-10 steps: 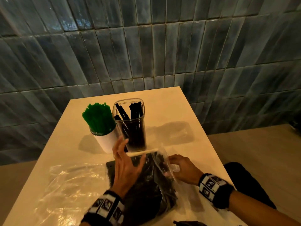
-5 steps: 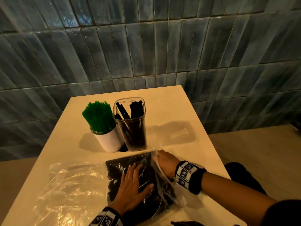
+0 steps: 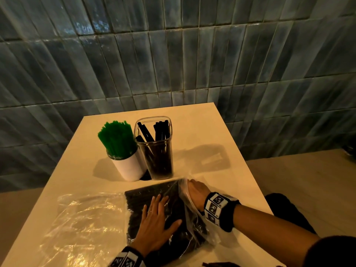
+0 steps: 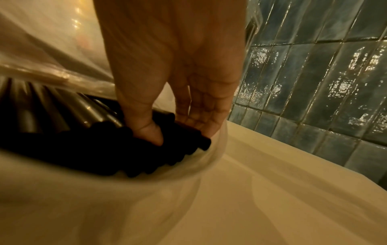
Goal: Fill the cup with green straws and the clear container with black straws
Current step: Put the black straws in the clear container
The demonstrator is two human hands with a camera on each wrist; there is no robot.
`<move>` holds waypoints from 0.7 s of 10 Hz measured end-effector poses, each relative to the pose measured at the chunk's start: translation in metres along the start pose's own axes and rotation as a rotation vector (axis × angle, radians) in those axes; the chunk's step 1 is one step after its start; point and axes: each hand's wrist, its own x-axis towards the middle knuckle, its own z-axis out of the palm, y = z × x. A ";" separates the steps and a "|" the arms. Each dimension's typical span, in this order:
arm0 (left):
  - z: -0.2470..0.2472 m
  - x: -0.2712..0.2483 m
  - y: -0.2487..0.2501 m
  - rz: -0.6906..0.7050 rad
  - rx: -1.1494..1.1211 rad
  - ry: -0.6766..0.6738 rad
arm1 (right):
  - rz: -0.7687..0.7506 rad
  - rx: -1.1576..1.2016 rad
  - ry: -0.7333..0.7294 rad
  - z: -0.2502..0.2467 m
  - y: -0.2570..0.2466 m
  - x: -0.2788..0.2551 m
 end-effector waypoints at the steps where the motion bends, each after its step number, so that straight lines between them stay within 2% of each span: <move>1: -0.001 0.000 0.000 0.009 0.001 0.008 | 0.007 -0.038 0.045 -0.001 -0.006 0.000; 3: -0.002 0.000 0.000 0.004 -0.013 -0.004 | 0.022 -0.021 -0.044 0.004 -0.005 -0.008; 5: -0.005 0.002 0.000 -0.017 -0.022 -0.003 | -0.037 -0.094 -0.083 -0.018 0.000 -0.028; 7: -0.007 0.002 -0.001 0.003 -0.043 -0.015 | 0.022 -0.193 -0.150 -0.036 0.044 -0.043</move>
